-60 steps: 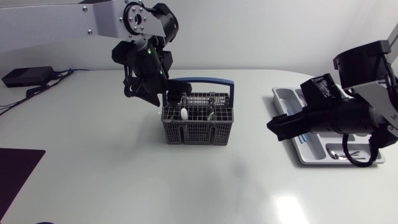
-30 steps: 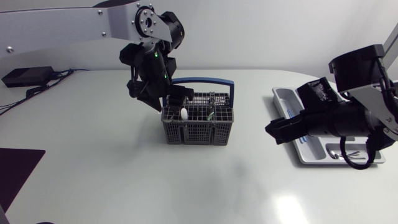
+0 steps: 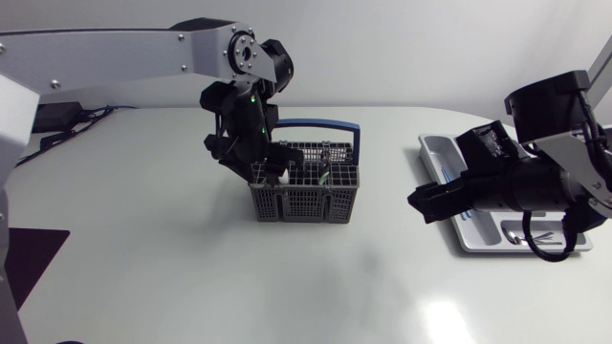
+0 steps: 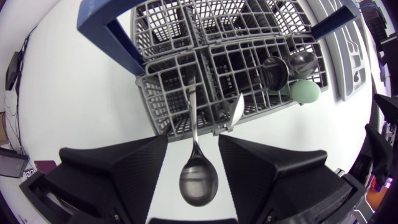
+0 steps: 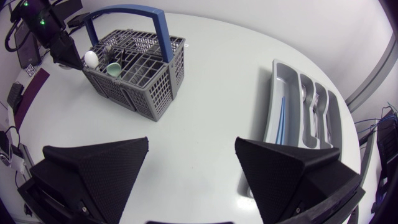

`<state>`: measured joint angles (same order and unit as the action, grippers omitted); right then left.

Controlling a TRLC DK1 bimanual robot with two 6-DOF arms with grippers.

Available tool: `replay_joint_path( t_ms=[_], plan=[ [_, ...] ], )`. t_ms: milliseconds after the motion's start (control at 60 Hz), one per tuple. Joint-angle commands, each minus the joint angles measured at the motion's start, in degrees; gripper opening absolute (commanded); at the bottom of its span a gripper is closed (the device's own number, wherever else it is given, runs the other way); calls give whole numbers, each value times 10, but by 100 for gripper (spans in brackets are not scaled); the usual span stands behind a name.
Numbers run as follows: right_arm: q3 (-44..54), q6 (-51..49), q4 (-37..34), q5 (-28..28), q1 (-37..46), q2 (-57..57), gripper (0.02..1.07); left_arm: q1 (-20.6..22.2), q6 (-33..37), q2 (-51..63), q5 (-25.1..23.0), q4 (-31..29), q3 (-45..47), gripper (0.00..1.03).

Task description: Unload the cutlery basket into the drawer organizer.

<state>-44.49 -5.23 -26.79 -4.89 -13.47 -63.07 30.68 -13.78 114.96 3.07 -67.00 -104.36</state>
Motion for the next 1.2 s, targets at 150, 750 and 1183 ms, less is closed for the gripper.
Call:
replay_joint_path(
  t_ms=[150, 750, 1183],
  plan=[
    [17, -9, 1, 0, -6, -5, 102, 0, -12, 19, -2, -15, -24, 42],
    [30, -12, 7, 0, -6, -1, 102, 5, -13, 18, -2, -39, -47, 4],
    [38, -18, 9, 0, -5, -1, 102, 2, -9, 19, -3, -49, -46, 22]
  ],
)
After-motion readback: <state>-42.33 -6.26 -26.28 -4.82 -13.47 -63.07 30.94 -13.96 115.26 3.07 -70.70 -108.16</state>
